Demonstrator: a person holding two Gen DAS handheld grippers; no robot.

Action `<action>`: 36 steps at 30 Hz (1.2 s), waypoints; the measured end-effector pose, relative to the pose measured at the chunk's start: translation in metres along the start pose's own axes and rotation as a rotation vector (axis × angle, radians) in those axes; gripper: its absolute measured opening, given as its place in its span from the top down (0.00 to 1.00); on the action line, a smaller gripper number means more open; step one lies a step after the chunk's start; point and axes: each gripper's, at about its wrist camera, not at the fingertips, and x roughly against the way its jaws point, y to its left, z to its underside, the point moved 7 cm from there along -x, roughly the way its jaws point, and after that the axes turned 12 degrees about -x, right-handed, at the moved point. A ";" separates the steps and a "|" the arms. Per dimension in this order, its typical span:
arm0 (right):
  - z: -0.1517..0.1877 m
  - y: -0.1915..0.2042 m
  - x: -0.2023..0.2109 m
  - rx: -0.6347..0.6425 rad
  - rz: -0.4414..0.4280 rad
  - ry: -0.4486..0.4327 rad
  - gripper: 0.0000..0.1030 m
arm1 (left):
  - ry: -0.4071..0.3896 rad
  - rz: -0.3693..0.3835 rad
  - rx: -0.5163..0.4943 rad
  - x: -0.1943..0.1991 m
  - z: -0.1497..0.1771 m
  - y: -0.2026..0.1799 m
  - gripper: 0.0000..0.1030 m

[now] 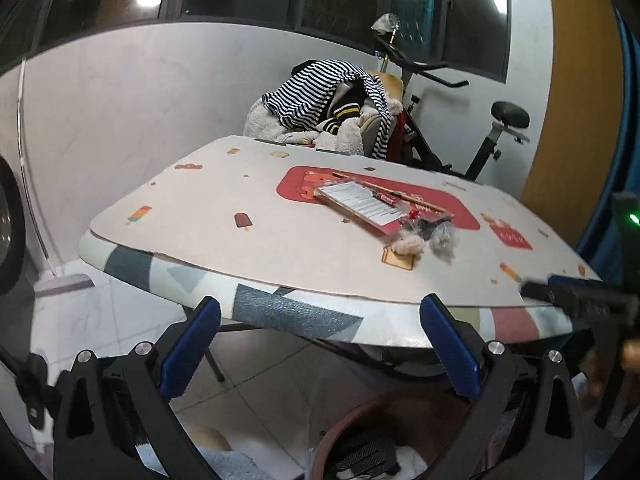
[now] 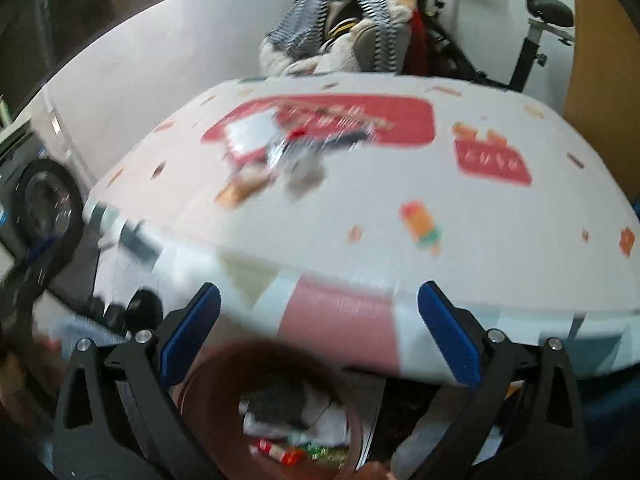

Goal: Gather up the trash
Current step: 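Move both grippers back up toward the table, then grasp the clear plastic bag with the right gripper while the left grasps a white plush mouse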

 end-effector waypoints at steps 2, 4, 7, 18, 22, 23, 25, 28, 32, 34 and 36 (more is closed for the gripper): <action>-0.017 -0.003 -0.010 -0.031 0.018 -0.010 0.05 | 0.007 0.009 0.021 -0.004 0.000 0.000 0.05; -0.031 -0.001 -0.022 -0.058 0.020 -0.017 0.05 | 0.017 0.021 0.032 -0.010 0.000 -0.001 0.05; -0.053 0.007 -0.050 -0.118 -0.064 0.024 0.14 | 0.035 0.043 0.031 -0.019 0.001 -0.006 0.05; -0.072 0.022 -0.103 -0.211 -0.091 0.129 0.53 | 0.069 0.082 0.062 -0.030 0.006 -0.006 0.05; -0.067 0.026 -0.095 -0.162 -0.116 0.101 0.68 | 0.083 0.084 0.077 -0.031 0.007 -0.003 0.05; -0.063 0.027 -0.081 -0.129 -0.127 0.077 0.68 | 0.096 0.086 0.084 -0.033 0.009 -0.003 0.05; -0.056 0.023 -0.071 -0.112 -0.128 0.055 0.69 | 0.121 0.109 0.099 -0.038 0.012 -0.003 0.06; -0.043 0.015 -0.046 -0.067 -0.106 0.001 0.70 | 0.147 0.141 0.121 -0.042 0.013 -0.003 0.10; -0.028 0.001 -0.021 -0.047 -0.068 -0.043 0.70 | 0.204 0.175 0.149 -0.054 0.011 -0.006 0.37; -0.023 -0.005 -0.013 -0.061 -0.062 -0.050 0.70 | 0.214 0.199 0.162 -0.062 0.003 -0.010 0.45; -0.019 -0.013 -0.005 -0.083 -0.064 -0.061 0.70 | 0.222 0.225 0.150 -0.071 -0.007 -0.019 0.51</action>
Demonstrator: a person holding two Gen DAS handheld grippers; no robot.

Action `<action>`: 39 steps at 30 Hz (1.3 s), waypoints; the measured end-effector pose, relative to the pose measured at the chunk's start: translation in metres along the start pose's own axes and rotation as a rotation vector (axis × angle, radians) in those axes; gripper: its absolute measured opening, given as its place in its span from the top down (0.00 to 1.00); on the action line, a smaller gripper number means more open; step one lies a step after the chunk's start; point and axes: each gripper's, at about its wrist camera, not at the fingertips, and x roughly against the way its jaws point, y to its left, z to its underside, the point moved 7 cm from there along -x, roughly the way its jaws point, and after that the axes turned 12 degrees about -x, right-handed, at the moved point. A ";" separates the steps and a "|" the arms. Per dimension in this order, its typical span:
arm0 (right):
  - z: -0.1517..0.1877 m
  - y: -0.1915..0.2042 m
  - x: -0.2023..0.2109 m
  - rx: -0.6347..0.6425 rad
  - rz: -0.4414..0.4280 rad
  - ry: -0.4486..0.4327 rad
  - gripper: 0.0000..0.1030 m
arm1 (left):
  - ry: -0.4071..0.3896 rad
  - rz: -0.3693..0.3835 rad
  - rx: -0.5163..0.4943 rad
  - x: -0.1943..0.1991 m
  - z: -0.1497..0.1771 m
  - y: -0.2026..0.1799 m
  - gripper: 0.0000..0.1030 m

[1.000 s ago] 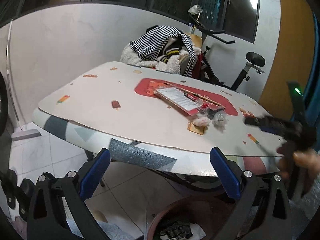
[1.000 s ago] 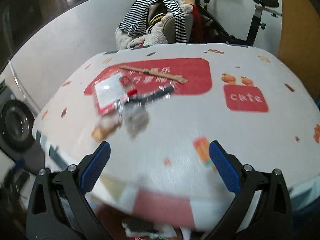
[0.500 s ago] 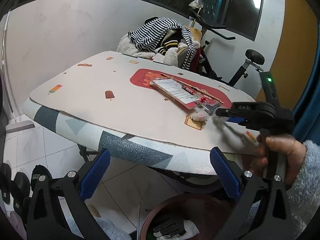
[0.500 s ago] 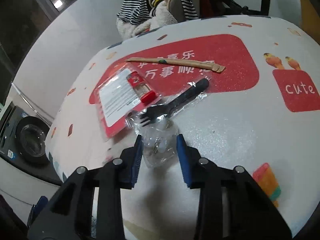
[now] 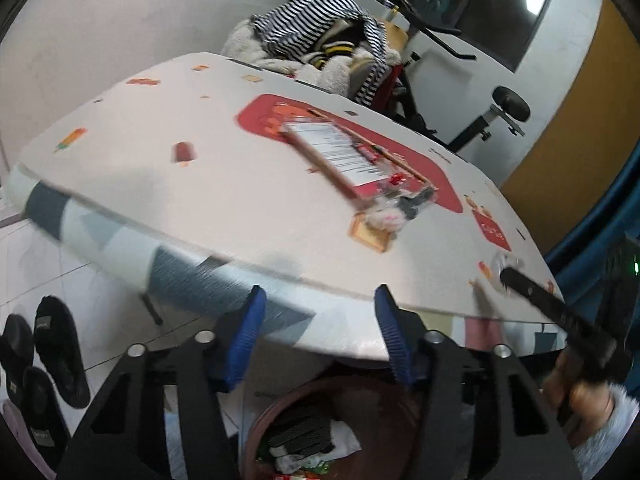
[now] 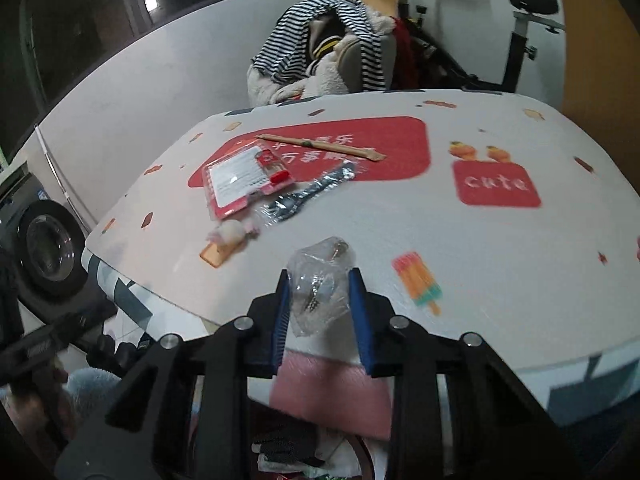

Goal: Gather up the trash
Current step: 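Grasp the clear plastic bag with the right gripper while the left grasps a white plush mouse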

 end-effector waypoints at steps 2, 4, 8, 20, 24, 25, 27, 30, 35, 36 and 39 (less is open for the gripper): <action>0.000 -0.006 0.004 -0.012 -0.003 -0.009 0.70 | 0.008 0.042 -0.008 -0.010 -0.013 -0.013 0.54; 0.000 -0.011 0.007 -0.019 -0.007 -0.019 0.70 | 0.030 0.087 0.013 -0.025 -0.025 -0.023 0.54; 0.000 -0.014 0.012 -0.019 -0.017 -0.035 0.70 | 0.073 0.116 0.090 -0.055 -0.043 -0.030 0.54; 0.002 -0.015 0.018 -0.017 -0.028 -0.034 0.70 | 0.143 0.041 0.076 -0.104 -0.056 -0.042 0.79; 0.001 -0.016 0.022 -0.026 -0.034 -0.047 0.70 | 0.137 0.038 0.034 -0.095 -0.052 -0.044 0.87; 0.001 -0.017 0.023 -0.028 -0.034 -0.051 0.70 | 0.133 0.042 0.015 -0.090 -0.051 -0.045 0.87; 0.000 -0.018 0.029 -0.034 -0.038 -0.060 0.70 | 0.128 0.051 -0.017 -0.078 -0.049 -0.046 0.87; 0.001 -0.020 0.035 -0.042 -0.045 -0.065 0.70 | 0.126 0.065 -0.065 -0.060 -0.044 -0.052 0.87; 0.008 -0.021 0.048 -0.040 -0.050 -0.057 0.70 | 0.144 0.114 -0.175 -0.024 -0.021 -0.067 0.87; 0.011 -0.021 0.052 -0.038 -0.056 -0.051 0.70 | 0.149 0.120 -0.197 -0.019 -0.015 -0.070 0.87; 0.019 -0.023 0.061 -0.030 -0.058 -0.043 0.70 | 0.171 0.135 -0.272 -0.001 0.010 -0.077 0.87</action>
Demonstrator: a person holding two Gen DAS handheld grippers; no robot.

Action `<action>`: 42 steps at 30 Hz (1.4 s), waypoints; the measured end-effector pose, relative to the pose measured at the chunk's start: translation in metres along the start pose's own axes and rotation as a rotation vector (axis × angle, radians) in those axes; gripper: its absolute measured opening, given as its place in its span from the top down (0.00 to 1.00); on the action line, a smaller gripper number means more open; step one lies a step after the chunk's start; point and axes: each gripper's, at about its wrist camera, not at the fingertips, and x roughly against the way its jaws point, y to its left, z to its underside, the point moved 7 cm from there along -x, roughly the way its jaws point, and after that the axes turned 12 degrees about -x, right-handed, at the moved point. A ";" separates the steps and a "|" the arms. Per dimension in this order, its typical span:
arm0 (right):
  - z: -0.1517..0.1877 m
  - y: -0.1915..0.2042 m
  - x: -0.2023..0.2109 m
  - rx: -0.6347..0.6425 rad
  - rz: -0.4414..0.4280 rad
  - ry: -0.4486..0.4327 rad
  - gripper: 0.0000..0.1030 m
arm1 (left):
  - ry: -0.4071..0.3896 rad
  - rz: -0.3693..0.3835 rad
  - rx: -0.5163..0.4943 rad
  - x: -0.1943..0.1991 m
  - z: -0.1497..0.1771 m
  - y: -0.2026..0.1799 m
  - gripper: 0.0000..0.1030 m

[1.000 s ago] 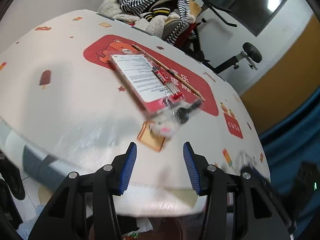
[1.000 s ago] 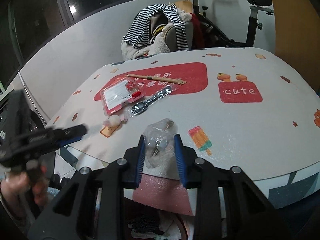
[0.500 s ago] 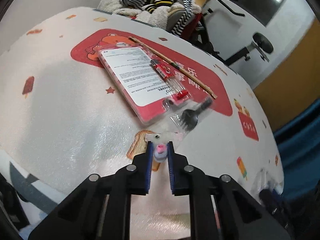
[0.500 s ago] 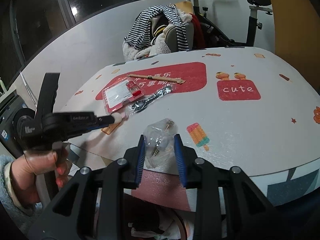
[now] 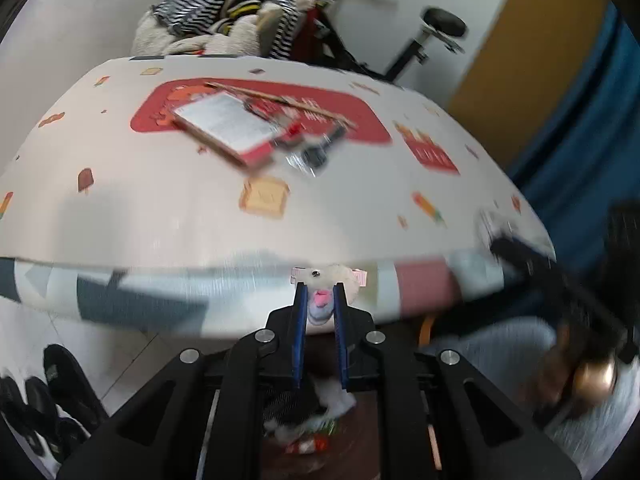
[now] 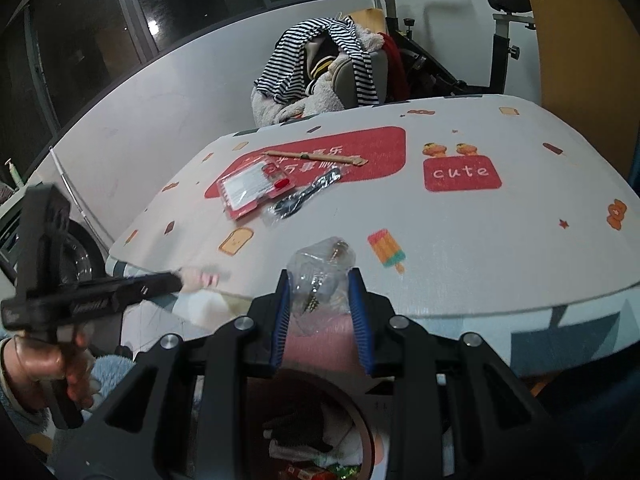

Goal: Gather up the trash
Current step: 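Grasp the clear plastic bag with the right gripper while the left grasps a white plush mouse, then lower both grippers over the brown bin and release the mouse and bag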

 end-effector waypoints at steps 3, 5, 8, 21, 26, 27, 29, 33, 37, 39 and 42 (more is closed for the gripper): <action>0.010 -0.002 0.005 -0.010 0.001 0.019 0.70 | 0.027 0.008 -0.047 0.007 0.024 -0.013 0.87; 0.016 -0.002 0.008 -0.015 -0.001 0.029 0.70 | 0.035 0.009 -0.073 0.010 0.036 -0.020 0.87; 0.023 0.000 0.011 -0.011 -0.011 0.033 0.70 | 0.035 0.013 -0.094 0.014 0.049 -0.029 0.87; 0.051 0.008 0.005 0.023 -0.050 0.062 0.69 | 0.018 -0.018 -0.162 0.015 0.067 -0.037 0.87; 0.056 0.012 0.001 0.055 -0.035 0.080 0.69 | 0.022 -0.029 -0.151 0.010 0.074 -0.037 0.86; 0.058 0.014 0.001 0.068 -0.034 0.082 0.69 | 0.023 -0.037 -0.146 0.010 0.074 -0.036 0.86; 0.060 0.014 0.000 0.075 -0.034 0.084 0.69 | 0.026 -0.040 -0.136 0.008 0.076 -0.034 0.86; 0.063 0.016 0.000 0.088 -0.039 0.087 0.69 | 0.031 -0.038 -0.132 0.007 0.078 -0.032 0.84; 0.065 0.020 -0.001 0.099 -0.043 0.093 0.69 | 0.022 -0.067 -0.137 0.008 0.077 -0.032 0.48; 0.067 0.022 -0.002 0.111 -0.044 0.102 0.69 | 0.006 -0.100 -0.132 0.011 0.075 -0.029 0.35; 0.071 0.027 -0.005 0.138 -0.047 0.121 0.69 | -0.021 -0.156 -0.109 0.018 0.073 -0.023 0.18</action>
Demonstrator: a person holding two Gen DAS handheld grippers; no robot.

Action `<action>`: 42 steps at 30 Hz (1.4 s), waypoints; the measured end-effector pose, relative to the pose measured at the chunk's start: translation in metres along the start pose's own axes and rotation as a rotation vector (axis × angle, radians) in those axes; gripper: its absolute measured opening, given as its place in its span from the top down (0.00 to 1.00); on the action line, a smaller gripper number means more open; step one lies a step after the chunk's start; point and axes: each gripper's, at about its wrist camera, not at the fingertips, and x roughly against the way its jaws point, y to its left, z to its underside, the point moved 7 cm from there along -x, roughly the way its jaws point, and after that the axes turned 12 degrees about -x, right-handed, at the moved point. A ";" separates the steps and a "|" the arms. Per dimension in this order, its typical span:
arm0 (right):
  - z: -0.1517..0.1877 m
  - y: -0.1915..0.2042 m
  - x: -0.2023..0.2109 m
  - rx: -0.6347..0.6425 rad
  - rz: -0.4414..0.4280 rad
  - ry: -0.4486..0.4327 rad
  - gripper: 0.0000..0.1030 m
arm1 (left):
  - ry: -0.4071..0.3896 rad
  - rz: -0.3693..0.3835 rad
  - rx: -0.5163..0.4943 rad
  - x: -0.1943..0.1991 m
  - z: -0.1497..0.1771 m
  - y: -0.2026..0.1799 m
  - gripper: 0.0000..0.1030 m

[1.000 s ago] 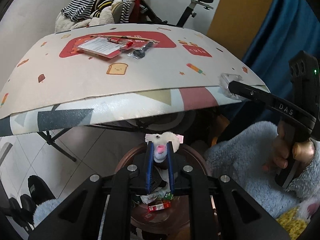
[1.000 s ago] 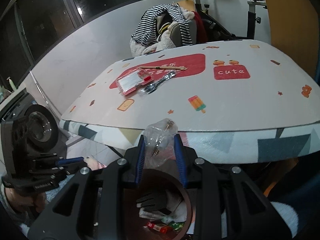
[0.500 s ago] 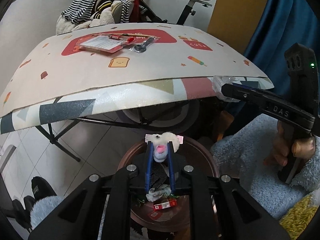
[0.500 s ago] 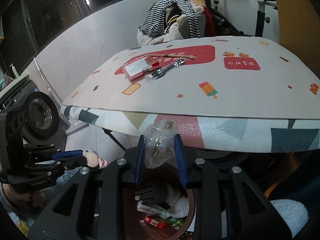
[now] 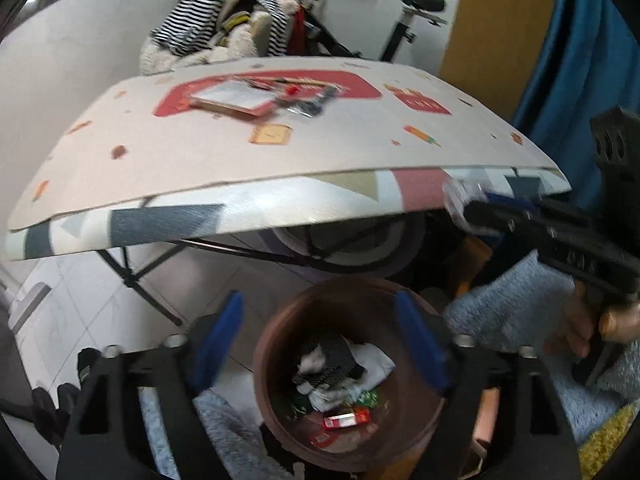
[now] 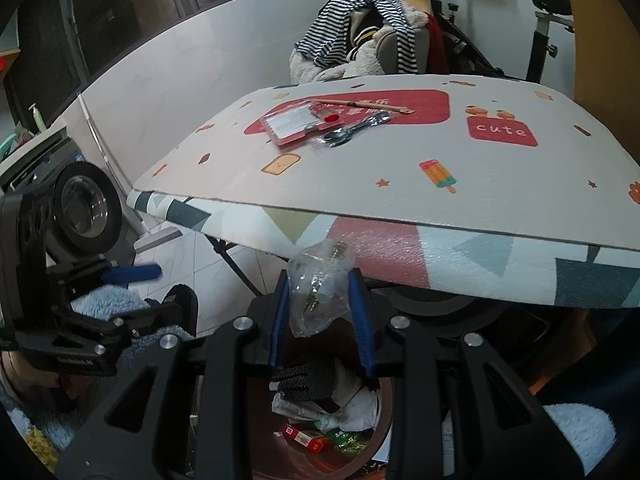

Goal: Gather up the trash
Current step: 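Lower both grippers over the brown bin and release the mouse and bag, then move both grippers back up over the table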

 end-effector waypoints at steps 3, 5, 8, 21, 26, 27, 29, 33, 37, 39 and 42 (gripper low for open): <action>0.003 0.006 -0.005 0.027 0.004 0.021 0.69 | -0.015 -0.065 0.031 0.006 -0.001 0.010 0.12; 0.009 0.013 -0.009 0.064 0.009 0.043 0.69 | -0.030 -0.093 0.056 0.011 -0.001 0.016 0.10; 0.018 0.024 -0.015 0.122 0.016 0.072 0.68 | -0.040 -0.117 0.092 0.014 -0.001 0.025 0.08; 0.042 0.042 -0.032 0.220 0.046 0.150 0.67 | -0.070 -0.148 0.256 0.022 0.007 0.056 0.07; 0.044 0.040 -0.033 0.215 0.063 0.137 0.41 | -0.071 -0.149 0.268 0.022 0.008 0.059 0.07; 0.043 0.039 -0.032 0.211 0.074 0.126 0.34 | -0.071 -0.152 0.266 0.023 0.008 0.059 0.07; 0.040 0.037 -0.031 0.202 0.084 0.112 0.15 | -0.068 -0.157 0.259 0.022 0.007 0.058 0.07; 0.033 0.030 -0.029 0.166 0.103 0.081 0.06 | -0.062 -0.171 0.251 0.023 0.005 0.059 0.06; 0.024 0.022 -0.026 0.123 0.114 0.066 0.06 | -0.083 -0.175 0.229 0.027 -0.003 0.060 0.06; 0.016 0.018 -0.022 0.097 0.113 0.053 0.05 | -0.099 -0.179 0.212 0.030 -0.010 0.061 0.06; 0.006 0.010 -0.016 0.056 0.096 0.048 0.05 | -0.123 -0.176 0.192 0.035 -0.021 0.064 0.05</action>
